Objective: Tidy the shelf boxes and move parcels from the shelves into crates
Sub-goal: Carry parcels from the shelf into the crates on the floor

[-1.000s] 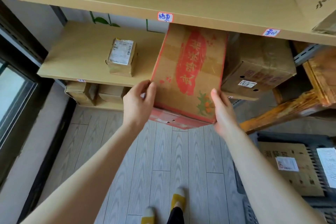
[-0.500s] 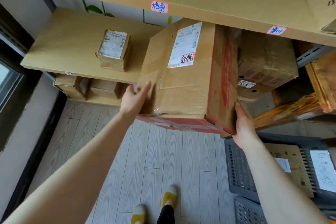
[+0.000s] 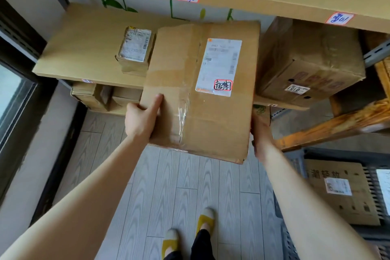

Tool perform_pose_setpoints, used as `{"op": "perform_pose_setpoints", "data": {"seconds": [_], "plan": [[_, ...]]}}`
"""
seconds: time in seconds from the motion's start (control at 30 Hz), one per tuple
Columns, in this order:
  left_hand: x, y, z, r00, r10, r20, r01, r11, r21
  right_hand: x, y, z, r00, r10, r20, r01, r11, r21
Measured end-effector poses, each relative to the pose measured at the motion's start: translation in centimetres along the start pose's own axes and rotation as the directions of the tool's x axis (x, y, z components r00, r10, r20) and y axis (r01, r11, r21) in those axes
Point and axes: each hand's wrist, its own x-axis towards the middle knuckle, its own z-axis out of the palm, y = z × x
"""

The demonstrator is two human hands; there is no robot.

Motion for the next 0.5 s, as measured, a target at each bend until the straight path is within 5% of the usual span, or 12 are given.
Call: {"op": "perform_pose_setpoints", "data": {"seconds": [0.1, 0.3, 0.5], "plan": [[-1.1, -0.2, -0.2, 0.998, 0.055, -0.018, -0.054, 0.996, 0.074, -1.2, -0.2, 1.3, 0.966, 0.219, 0.138, -0.244, 0.948, 0.207], [-5.8, -2.4, -4.0, 0.984, 0.142, -0.109, -0.115, 0.968, 0.224, -8.3, 4.4, 0.6, 0.952, 0.250, 0.175, -0.295, 0.901, 0.318], [-12.1, 1.7, -0.8, 0.917, 0.319, 0.239, -0.399, 0.724, 0.563, -15.1, 9.6, -5.5, 0.861, 0.496, 0.110, -0.485, 0.739, 0.468]]}}
